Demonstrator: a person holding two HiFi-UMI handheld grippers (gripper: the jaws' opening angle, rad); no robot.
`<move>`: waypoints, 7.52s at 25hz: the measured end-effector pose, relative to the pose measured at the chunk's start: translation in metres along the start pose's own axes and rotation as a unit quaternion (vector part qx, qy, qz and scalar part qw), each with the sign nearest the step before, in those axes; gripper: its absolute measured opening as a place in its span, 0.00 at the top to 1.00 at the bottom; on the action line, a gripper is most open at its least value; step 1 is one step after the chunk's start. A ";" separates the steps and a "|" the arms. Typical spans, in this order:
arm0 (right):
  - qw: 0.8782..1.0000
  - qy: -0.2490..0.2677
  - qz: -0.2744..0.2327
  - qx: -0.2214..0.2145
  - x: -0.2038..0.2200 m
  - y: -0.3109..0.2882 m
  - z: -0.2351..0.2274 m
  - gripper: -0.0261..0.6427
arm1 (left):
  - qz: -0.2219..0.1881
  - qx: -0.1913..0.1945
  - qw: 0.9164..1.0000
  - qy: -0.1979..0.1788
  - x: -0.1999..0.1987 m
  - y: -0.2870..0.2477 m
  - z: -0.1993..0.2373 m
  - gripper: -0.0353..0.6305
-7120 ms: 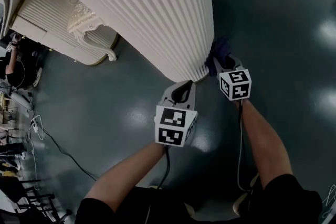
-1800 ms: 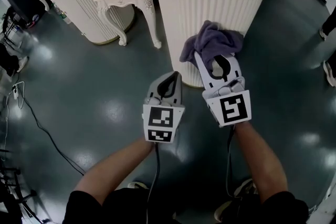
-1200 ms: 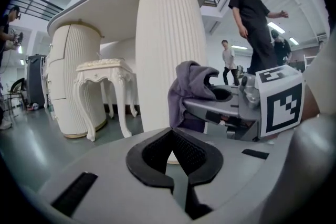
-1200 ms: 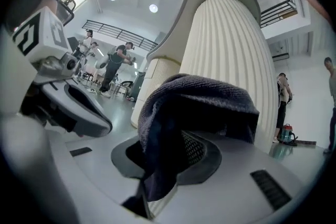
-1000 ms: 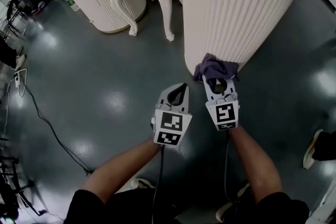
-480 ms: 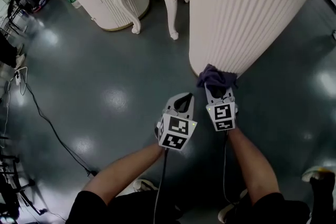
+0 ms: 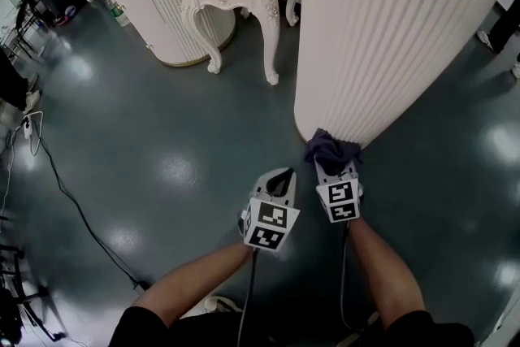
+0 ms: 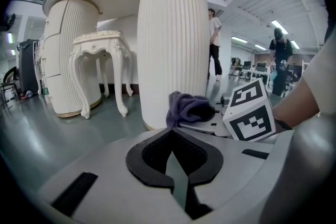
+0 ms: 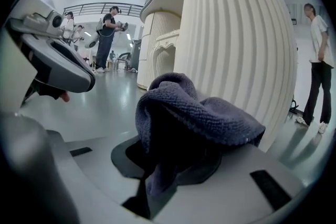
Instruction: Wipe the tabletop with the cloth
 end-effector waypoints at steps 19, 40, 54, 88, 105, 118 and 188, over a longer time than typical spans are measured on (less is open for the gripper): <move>0.993 0.027 -0.117 -0.007 -0.114 0.026 -0.009 0.85 | -0.070 -0.033 0.997 -0.002 -0.043 0.020 0.019 0.94; 0.963 0.054 -0.261 0.044 -0.303 0.090 -0.042 0.85 | -0.226 -0.043 0.973 -0.028 -0.136 0.051 0.030 0.94; 0.955 0.068 -0.274 0.087 -0.428 0.133 -0.064 0.85 | -0.253 -0.016 0.965 -0.066 -0.173 0.050 0.018 0.94; 0.969 0.009 -0.222 0.110 -0.386 0.066 -0.024 0.85 | -0.247 -0.062 0.967 -0.023 -0.143 0.052 0.078 0.94; 0.980 -0.002 -0.176 0.092 -0.260 0.017 -0.004 0.85 | -0.175 -0.028 0.984 -0.024 -0.061 0.016 0.060 0.94; 0.990 0.004 -0.117 0.079 -0.165 -0.022 0.011 0.85 | -0.109 -0.039 0.991 0.068 -0.019 0.002 0.057 0.94; 0.979 -0.155 -0.046 0.127 -0.643 0.367 0.013 0.85 | -0.076 0.127 0.989 -0.032 -0.557 0.391 0.011 0.94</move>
Point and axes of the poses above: the fingertips, and each gripper's own axes: y backward along the fingers, z to its left, x out of its underside, the point moved 10 cm from there along y, backward along the fingers, and after that the axes turned 6 degrees about -z, right-handed, at the moved point
